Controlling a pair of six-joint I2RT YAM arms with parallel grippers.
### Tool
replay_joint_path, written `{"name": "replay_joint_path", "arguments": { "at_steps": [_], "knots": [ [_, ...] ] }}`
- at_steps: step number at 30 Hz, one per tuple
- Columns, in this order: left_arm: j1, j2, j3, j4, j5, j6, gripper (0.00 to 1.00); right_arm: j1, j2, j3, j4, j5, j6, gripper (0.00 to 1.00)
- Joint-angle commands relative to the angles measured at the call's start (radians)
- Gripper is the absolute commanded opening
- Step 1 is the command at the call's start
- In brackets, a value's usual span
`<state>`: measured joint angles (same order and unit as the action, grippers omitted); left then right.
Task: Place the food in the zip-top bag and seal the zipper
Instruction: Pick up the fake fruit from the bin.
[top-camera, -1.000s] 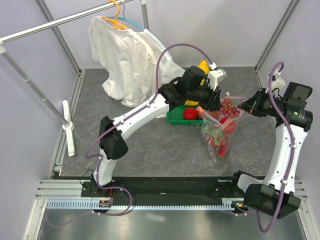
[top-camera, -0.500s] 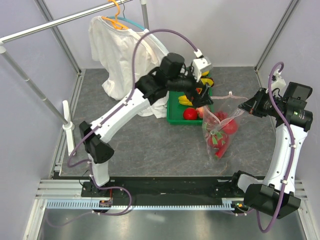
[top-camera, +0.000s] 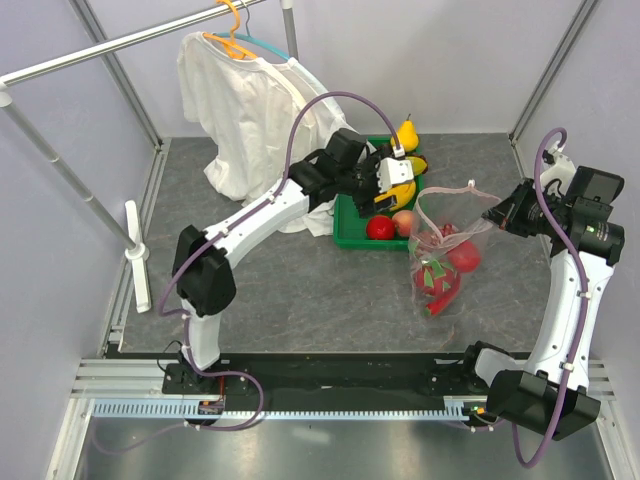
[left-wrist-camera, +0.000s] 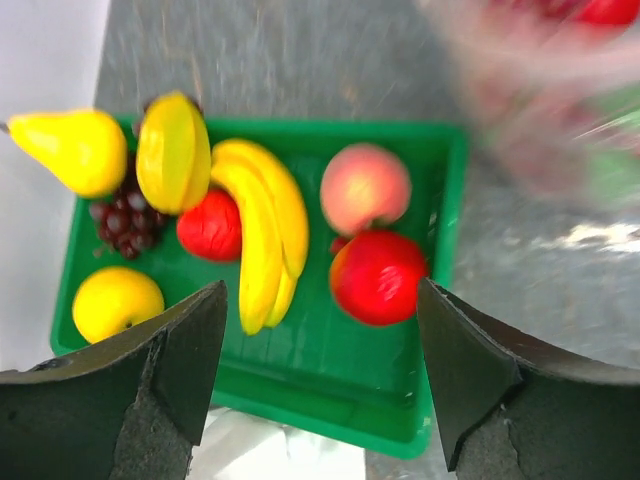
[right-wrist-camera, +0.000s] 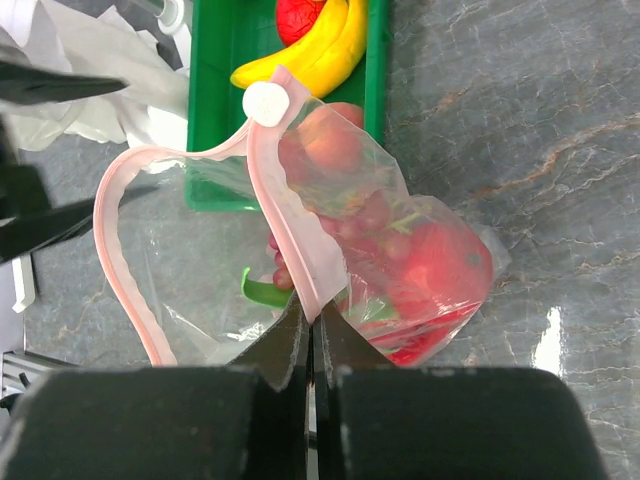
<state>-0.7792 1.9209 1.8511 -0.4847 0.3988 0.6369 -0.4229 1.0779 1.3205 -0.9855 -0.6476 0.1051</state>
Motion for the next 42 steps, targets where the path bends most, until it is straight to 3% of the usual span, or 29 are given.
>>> {"name": "replay_joint_path", "arguments": {
  "at_steps": [1,15,20,24,36,42],
  "knots": [
    [0.021,0.105,0.055,0.07,0.015,0.107,0.82,-0.005,-0.015,-0.004,0.036,0.029,0.008,0.0],
    [0.07,0.492,0.388,0.12,-0.178,0.176,0.8,-0.005,-0.019,-0.026,0.042,0.031,0.008,0.0],
    [0.078,0.498,0.329,0.116,-0.184,0.251,0.82,-0.005,-0.022,-0.033,0.041,0.031,0.007,0.0],
    [0.097,0.498,0.31,0.107,-0.167,0.23,0.82,-0.005,-0.026,-0.033,0.044,0.029,0.007,0.0],
    [0.123,0.501,0.292,-0.026,-0.002,0.262,0.82,-0.005,-0.019,-0.032,0.048,0.032,0.011,0.0],
    [0.132,0.492,0.301,-0.041,0.044,0.264,0.62,-0.005,-0.019,-0.032,0.048,0.035,0.01,0.0]
  ]
}}
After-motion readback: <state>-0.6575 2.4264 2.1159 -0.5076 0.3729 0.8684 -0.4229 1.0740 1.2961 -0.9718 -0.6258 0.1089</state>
